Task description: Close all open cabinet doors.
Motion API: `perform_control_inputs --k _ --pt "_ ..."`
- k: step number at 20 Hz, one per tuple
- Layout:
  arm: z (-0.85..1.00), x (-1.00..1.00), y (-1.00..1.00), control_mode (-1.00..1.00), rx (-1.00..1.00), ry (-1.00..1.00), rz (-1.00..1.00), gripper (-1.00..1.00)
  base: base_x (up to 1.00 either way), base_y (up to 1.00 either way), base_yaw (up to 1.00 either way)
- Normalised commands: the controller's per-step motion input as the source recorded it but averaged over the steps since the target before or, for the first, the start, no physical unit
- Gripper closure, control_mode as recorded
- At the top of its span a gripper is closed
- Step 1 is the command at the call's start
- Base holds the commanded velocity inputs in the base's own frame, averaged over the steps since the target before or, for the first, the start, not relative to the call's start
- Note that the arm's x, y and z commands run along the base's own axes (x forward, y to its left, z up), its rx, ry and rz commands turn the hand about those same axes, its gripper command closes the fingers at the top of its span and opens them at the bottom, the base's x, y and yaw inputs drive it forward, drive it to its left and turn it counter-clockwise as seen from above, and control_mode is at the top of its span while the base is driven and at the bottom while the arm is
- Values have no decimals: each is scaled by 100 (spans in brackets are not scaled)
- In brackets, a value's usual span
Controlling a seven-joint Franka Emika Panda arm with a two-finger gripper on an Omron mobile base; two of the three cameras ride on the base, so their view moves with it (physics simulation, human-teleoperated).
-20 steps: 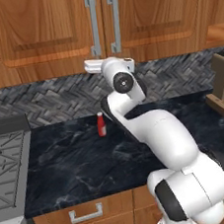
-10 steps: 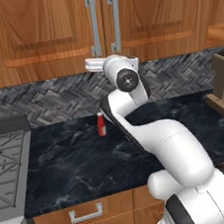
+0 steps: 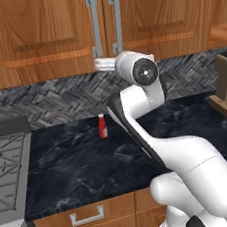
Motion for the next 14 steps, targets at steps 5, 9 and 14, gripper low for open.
perform_control_inputs --k 5,9,14 --pt "7 -41 -31 -100 0 8 6 -100 0 0 0" --pt "1 -44 -47 -100 0 5 11 -100 0 0 0" --pt "0 -56 -51 -100 0 5 14 -100 0 0 0"
